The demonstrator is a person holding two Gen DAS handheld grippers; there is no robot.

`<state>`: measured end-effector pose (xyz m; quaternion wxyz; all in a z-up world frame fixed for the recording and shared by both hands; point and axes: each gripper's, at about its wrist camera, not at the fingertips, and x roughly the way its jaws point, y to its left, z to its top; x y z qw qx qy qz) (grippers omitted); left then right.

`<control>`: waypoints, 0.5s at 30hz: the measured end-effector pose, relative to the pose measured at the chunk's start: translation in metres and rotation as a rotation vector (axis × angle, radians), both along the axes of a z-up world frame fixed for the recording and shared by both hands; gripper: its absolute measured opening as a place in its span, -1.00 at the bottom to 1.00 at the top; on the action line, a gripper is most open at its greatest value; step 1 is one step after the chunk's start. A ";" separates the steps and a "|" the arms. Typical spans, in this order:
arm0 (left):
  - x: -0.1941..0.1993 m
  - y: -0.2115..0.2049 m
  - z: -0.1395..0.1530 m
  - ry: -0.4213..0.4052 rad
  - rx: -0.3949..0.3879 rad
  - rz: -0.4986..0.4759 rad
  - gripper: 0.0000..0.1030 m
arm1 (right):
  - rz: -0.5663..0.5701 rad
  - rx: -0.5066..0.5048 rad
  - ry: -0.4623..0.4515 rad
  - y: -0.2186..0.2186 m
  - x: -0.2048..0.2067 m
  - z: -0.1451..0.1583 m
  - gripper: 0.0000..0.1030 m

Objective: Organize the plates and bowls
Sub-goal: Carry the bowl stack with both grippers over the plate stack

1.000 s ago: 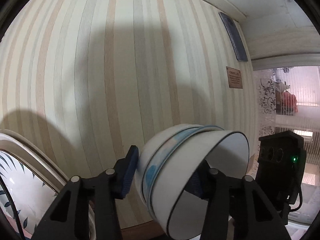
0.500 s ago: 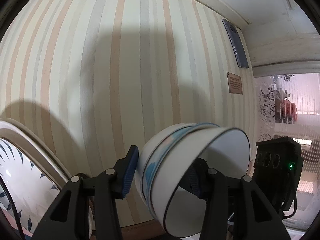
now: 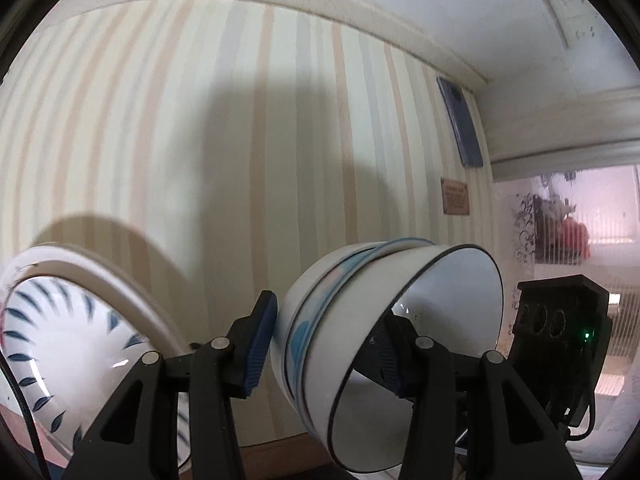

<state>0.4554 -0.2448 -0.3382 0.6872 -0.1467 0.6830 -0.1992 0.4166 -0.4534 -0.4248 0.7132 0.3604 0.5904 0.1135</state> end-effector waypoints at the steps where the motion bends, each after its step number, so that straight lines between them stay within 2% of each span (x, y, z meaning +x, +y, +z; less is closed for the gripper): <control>1: 0.000 0.007 0.005 -0.005 -0.003 0.013 -0.16 | 0.011 0.002 -0.004 0.003 0.002 0.003 0.26; 7: -0.004 0.056 0.026 -0.028 -0.005 0.106 -0.16 | 0.112 0.017 -0.022 0.043 0.017 0.025 0.26; 15: -0.019 0.128 0.032 -0.043 0.014 0.255 -0.17 | 0.256 0.048 -0.028 0.112 0.037 0.030 0.26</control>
